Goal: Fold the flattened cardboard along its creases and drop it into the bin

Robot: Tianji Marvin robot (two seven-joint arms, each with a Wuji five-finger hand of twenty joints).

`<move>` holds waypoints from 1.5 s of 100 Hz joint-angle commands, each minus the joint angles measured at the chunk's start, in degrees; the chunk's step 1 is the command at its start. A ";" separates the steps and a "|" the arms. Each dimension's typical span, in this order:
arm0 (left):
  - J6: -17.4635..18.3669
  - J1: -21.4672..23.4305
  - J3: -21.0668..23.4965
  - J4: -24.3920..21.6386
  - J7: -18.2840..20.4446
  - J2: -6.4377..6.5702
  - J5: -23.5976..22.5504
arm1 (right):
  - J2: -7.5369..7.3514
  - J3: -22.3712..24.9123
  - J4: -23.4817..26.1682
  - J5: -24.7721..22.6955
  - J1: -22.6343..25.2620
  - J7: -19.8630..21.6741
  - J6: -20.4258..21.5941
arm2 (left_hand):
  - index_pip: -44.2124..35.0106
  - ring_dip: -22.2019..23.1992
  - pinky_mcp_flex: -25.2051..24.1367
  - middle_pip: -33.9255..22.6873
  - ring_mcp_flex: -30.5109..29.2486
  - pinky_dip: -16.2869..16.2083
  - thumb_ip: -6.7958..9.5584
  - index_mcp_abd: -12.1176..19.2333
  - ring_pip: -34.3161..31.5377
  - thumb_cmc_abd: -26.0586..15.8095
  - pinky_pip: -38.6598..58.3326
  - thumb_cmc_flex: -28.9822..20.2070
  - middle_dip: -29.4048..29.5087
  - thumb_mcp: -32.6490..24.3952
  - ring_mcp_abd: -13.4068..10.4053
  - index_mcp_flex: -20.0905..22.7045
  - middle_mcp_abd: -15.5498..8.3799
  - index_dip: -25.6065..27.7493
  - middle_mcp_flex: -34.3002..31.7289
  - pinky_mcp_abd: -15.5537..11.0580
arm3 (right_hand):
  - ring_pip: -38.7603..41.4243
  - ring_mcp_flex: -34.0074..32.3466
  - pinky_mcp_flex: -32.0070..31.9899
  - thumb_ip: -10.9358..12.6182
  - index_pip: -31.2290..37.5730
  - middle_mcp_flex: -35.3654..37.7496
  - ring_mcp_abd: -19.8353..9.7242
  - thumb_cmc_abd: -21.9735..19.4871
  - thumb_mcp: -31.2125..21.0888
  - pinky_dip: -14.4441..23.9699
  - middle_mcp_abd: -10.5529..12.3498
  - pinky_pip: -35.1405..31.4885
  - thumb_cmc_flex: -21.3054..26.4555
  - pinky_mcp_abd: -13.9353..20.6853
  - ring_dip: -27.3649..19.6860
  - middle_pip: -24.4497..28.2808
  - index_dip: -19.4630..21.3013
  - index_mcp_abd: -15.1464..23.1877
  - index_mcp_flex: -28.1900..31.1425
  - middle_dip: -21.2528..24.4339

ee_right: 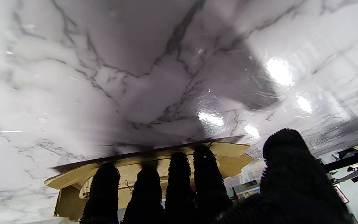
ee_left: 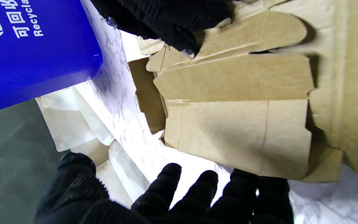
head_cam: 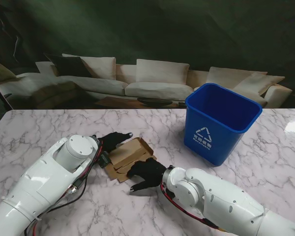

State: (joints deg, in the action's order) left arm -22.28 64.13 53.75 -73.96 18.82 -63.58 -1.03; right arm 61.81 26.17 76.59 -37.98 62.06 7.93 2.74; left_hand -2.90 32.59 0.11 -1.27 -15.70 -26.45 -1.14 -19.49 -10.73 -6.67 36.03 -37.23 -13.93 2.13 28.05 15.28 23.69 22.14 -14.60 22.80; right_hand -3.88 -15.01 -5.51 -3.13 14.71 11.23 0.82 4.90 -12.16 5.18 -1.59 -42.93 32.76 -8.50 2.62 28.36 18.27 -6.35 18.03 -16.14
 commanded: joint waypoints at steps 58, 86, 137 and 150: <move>0.34 2.45 1.17 -0.90 3.94 -2.62 9.12 | 0.29 -2.63 -5.23 -0.16 1.30 1.93 -0.93 | 1.01 12.93 11.29 -7.42 -8.20 -10.91 -1.34 5.06 -10.01 0.66 14.77 3.13 -23.61 0.58 -0.89 -3.28 -4.19 -1.80 -17.97 -2.41 | 4.66 -2.21 0.71 1.27 1.43 3.36 4.03 -0.73 0.52 0.04 -6.59 -1.91 -0.87 -3.40 3.65 -4.09 0.34 -1.99 1.91 2.49; 2.62 4.77 3.44 -3.10 1.63 -3.24 11.77 | 0.30 -2.81 -5.41 -0.42 1.19 1.75 -1.01 | 0.23 -5.14 16.08 0.12 -10.09 -1.47 -1.29 3.39 -5.57 1.51 15.56 2.31 -5.17 0.56 -0.54 -1.42 -3.14 -0.23 1.65 -6.26 | 4.61 -2.13 0.70 1.26 1.43 3.35 3.91 -0.75 0.60 -0.08 -6.46 -1.82 -0.90 -3.51 3.60 -4.06 0.33 -1.94 1.96 2.47; -0.37 5.46 5.51 -5.20 3.64 -2.64 13.56 | 0.44 -3.17 -6.01 -1.11 0.92 0.89 -0.91 | 2.26 -1.08 4.42 -5.49 -4.37 -2.18 -1.59 5.19 1.52 -4.30 -0.13 8.15 -12.26 0.76 -2.11 -5.65 -1.26 -3.26 -17.84 -4.71 | 4.57 -1.98 0.68 1.28 1.46 3.15 3.76 -0.78 0.63 -0.19 -6.42 -1.83 -0.82 -3.43 3.53 -4.06 0.35 -1.92 1.93 2.47; -0.26 5.55 5.30 -5.36 2.71 -2.72 12.57 | 0.45 -3.29 -6.14 -1.28 0.81 0.74 -0.84 | 1.68 -8.72 7.45 -4.57 -1.52 -0.43 -1.57 4.96 3.32 -3.57 -3.16 8.10 -17.78 0.72 -0.12 -5.01 -1.02 -2.65 -7.54 -4.42 | 4.57 -2.00 0.63 1.28 1.50 3.17 3.69 -0.80 0.64 -0.22 -6.35 -1.79 -0.82 -3.47 3.49 -4.04 0.37 -1.87 1.98 2.47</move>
State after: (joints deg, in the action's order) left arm -22.45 68.55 60.94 -78.57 19.58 -64.39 11.33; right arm 62.27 24.75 74.87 -38.74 60.86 6.28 2.73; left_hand -0.79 25.29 -0.62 -1.35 -14.75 -24.68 -1.17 -16.06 -2.35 -9.03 19.11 -31.04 -27.60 2.20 30.81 11.22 25.44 19.33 -24.07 22.78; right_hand -4.22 -15.04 -5.18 -3.13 11.16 10.46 -0.98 4.90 -12.16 4.75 0.67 -43.81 32.76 -8.50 2.67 27.14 17.29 -4.90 17.33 -16.21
